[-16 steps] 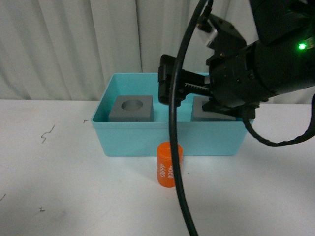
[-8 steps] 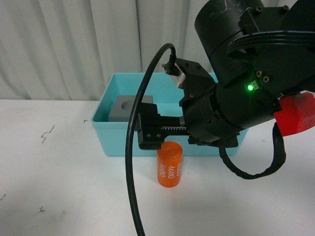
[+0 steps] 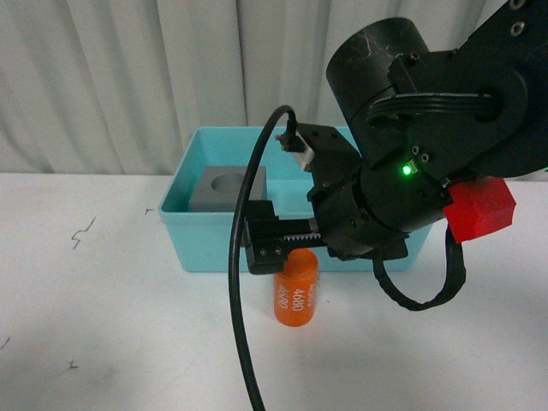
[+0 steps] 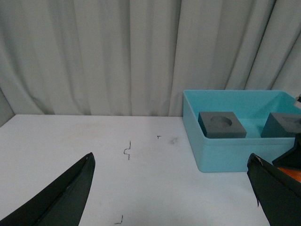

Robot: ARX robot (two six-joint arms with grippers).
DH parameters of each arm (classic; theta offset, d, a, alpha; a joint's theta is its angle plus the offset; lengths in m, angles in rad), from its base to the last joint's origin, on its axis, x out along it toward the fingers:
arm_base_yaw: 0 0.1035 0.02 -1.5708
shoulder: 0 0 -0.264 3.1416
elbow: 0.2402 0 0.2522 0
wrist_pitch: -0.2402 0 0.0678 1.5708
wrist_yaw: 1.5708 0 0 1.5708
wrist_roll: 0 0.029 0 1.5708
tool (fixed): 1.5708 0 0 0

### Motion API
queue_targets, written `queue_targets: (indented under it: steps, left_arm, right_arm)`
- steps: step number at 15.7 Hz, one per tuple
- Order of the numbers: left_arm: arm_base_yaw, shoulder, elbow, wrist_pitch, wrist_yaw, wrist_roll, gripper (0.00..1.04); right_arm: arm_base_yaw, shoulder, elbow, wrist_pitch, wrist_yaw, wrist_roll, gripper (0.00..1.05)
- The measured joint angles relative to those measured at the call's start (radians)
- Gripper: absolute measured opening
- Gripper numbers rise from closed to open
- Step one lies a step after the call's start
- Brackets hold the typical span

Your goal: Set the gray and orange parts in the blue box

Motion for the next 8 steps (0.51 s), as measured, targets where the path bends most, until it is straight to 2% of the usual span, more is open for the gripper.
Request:
queue_targets:
  steps: [6,7,8]
  left_arm:
    - [0.000,0.000,0.000,0.000,0.000,0.000,0.98]
    - [0.000,0.000,0.000,0.000,0.000,0.000,0.98]
    - [0.000,0.000,0.000,0.000,0.000,0.000,0.98]
  right_arm:
    - [0.019,0.045,0.021,-0.003,0.001,-0.023,0.98]
    - [0.019,0.055,0.021,-0.005,0.002,-0.026,0.96]
    - [0.019,0.057,0.021,-0.005,0.002,-0.026,0.86]
